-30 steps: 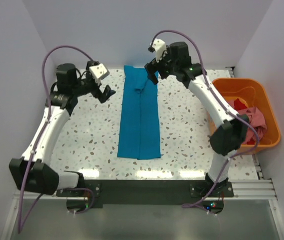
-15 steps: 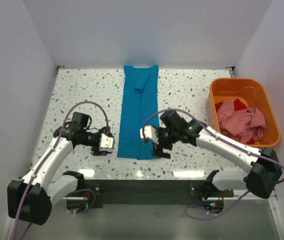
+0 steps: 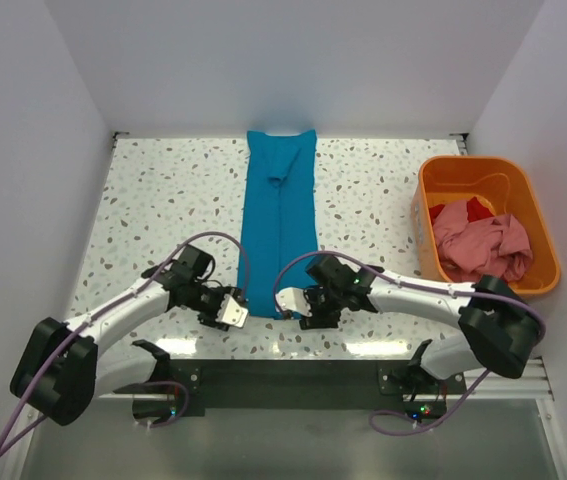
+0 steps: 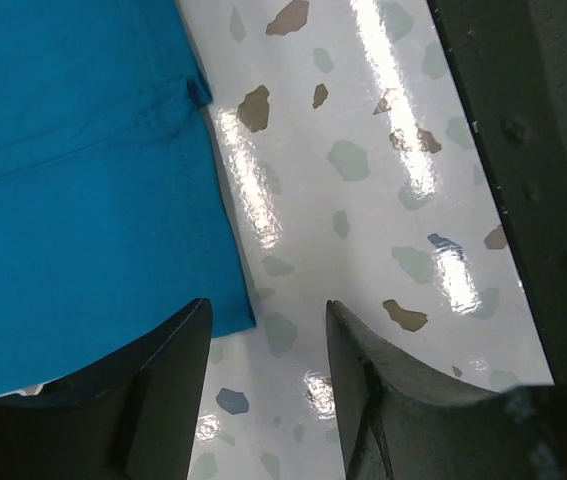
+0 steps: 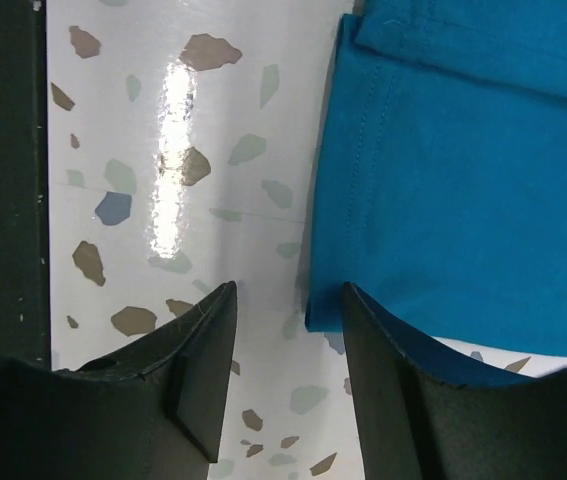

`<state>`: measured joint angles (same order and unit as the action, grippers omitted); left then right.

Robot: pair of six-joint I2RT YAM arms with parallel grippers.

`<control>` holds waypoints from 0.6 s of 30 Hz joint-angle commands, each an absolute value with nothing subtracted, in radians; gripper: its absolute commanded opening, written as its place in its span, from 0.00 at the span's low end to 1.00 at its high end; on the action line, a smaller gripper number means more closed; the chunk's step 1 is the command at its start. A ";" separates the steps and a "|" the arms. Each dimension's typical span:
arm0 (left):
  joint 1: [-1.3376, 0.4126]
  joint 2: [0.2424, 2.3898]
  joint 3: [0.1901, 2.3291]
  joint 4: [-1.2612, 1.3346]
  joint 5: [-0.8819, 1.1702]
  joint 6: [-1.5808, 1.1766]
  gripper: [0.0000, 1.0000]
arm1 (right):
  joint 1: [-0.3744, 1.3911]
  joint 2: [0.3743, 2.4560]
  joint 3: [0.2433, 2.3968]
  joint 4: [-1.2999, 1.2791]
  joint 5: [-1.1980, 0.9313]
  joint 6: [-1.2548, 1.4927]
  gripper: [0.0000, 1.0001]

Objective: Fold and stack the t-shirts
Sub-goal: Fold the tshirt

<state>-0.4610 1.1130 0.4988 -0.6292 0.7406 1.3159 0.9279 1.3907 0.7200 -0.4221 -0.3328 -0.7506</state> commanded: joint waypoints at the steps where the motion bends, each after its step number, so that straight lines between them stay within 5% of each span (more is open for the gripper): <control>1: -0.471 1.157 0.502 -0.516 0.706 1.295 0.54 | 0.937 1.414 0.722 -0.314 -0.299 -0.775 0.49; 18: -0.471 1.347 0.534 -0.454 0.649 1.305 0.44 | 0.936 1.505 0.724 -0.311 -0.186 -0.779 0.36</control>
